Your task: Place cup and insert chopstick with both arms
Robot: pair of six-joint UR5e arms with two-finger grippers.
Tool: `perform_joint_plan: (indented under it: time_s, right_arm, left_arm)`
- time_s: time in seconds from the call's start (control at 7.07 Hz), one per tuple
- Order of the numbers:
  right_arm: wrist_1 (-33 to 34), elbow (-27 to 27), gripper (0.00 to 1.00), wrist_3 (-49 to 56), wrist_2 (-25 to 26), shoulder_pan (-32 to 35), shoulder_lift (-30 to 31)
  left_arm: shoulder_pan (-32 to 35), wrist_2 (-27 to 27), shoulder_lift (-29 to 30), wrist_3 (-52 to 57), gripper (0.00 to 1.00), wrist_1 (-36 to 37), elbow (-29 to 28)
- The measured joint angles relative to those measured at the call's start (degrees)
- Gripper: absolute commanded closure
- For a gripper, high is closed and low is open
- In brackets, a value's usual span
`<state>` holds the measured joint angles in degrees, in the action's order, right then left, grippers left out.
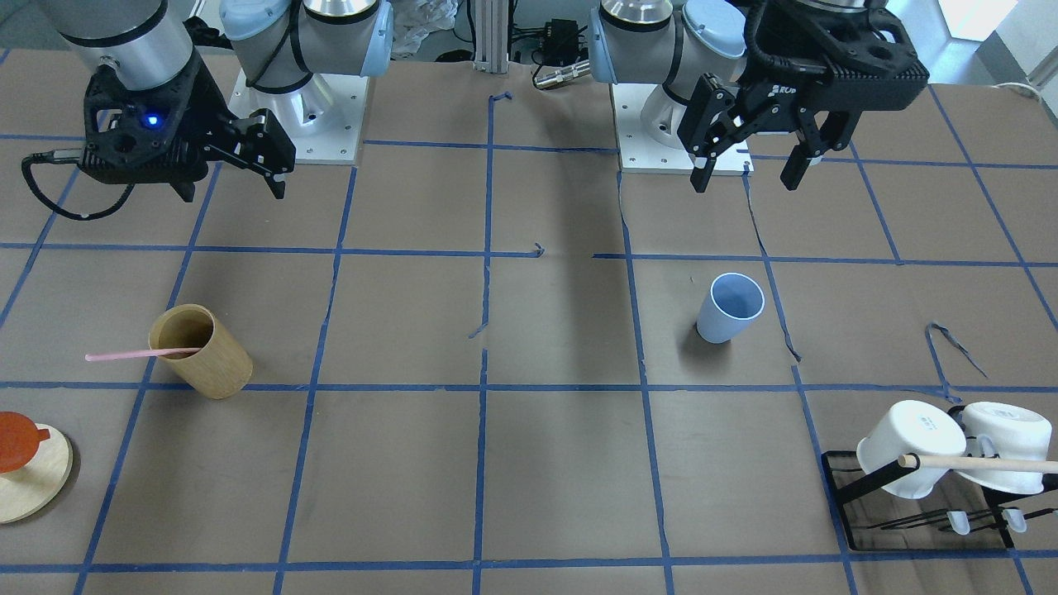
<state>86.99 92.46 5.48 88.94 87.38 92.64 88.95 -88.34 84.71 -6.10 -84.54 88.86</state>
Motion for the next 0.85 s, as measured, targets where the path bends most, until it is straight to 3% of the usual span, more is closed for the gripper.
perform_joint_plan:
  time_s: [0.57, 0.85]
  right_arm:
    - [-0.7, -0.1, 0.00, -0.1, 0.3, -0.3, -0.2]
    - [0.7, 0.6, 0.00, -1.0, 0.6, -2.4, -0.8]
  left_arm:
    - [-2.3, -0.9, -1.0, 5.3, 0.00, -1.5, -0.1]
    - [-13.1, -0.5, -1.4, 20.4, 0.00, -4.7, 2.8]
